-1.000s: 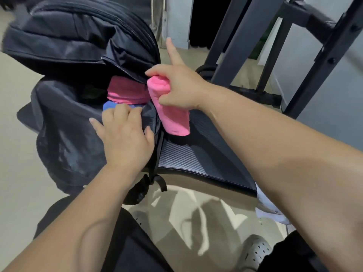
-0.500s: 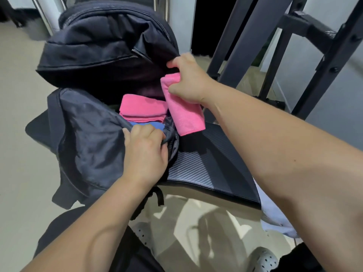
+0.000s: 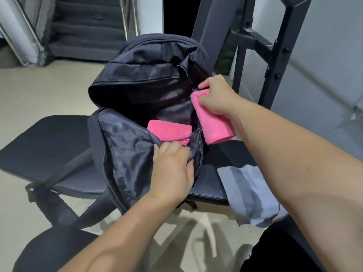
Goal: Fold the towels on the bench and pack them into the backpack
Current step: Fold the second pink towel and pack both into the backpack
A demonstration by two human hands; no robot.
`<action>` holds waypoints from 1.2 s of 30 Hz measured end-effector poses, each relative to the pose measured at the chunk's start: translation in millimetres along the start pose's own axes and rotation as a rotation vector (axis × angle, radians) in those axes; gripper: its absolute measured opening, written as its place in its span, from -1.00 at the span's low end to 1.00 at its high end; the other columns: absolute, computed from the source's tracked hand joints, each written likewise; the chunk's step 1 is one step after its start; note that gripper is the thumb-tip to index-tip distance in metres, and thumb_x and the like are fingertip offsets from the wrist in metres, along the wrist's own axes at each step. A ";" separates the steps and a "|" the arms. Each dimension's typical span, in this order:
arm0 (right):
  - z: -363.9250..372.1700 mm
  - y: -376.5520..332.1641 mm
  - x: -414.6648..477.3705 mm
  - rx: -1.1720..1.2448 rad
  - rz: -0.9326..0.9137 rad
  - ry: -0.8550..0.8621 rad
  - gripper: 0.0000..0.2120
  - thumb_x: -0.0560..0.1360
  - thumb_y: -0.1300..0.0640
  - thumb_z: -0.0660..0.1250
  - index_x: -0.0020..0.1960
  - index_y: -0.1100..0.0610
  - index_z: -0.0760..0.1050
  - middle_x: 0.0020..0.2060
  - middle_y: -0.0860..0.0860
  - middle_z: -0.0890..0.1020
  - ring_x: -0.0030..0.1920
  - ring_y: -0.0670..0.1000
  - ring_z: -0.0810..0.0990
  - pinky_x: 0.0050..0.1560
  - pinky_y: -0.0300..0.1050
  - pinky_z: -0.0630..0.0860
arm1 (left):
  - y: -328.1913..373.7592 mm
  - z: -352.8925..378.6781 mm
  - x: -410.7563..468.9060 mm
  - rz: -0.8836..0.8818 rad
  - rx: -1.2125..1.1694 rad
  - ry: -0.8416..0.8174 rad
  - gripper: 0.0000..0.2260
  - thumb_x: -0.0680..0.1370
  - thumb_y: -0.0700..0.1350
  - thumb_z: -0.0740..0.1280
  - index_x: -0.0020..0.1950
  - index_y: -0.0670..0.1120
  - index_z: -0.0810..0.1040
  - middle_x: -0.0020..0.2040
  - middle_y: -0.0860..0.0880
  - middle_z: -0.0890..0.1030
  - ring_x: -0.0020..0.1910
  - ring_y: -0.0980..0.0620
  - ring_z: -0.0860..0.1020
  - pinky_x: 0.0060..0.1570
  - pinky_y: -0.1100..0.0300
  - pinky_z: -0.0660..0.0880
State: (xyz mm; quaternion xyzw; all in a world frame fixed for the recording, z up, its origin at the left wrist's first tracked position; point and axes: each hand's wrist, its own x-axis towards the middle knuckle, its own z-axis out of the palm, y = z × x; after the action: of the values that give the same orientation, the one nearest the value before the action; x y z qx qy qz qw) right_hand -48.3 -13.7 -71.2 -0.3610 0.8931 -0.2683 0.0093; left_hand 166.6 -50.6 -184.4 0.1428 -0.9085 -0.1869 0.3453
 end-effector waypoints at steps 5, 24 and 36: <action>-28.3 34.4 -6.8 -0.051 0.082 0.101 -0.65 0.52 0.16 0.31 0.30 0.13 0.56 0.35 0.13 0.38 0.23 0.15 0.54 0.23 -0.17 0.36 | 44.7 20.9 16.8 0.019 -0.032 -0.023 -0.93 0.45 -0.21 0.43 -0.17 -0.13 0.55 -0.17 -0.07 0.49 -0.10 -0.19 0.47 0.10 -0.43 0.44; -26.0 80.4 -50.3 -0.076 0.132 0.270 -0.59 0.52 0.11 0.30 0.36 0.13 0.44 0.38 0.05 0.32 0.09 0.20 0.57 0.01 -0.04 0.39 | -5.0 -29.6 1.4 0.133 0.421 -0.340 -0.62 0.47 0.20 0.35 0.12 -0.04 0.56 -0.02 -0.01 0.52 0.10 -0.14 0.49 0.44 -0.36 0.13; -35.4 85.2 -45.8 -0.055 0.167 0.206 -0.59 0.52 0.09 0.31 0.35 0.13 0.46 0.37 0.06 0.34 0.18 0.16 0.53 0.10 -0.10 0.37 | 8.4 -14.5 -41.1 0.309 0.249 -0.198 -0.66 0.49 0.01 0.35 0.21 -0.09 0.62 -0.12 -0.06 0.54 -0.10 -0.18 0.49 0.11 -0.05 0.41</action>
State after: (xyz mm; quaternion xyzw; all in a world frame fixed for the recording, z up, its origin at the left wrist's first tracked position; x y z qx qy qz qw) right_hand -76.4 83.6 -90.5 -0.2559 0.9233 -0.2778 -0.0701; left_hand 205.0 -30.7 -194.3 0.0244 -0.9652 -0.0314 0.2585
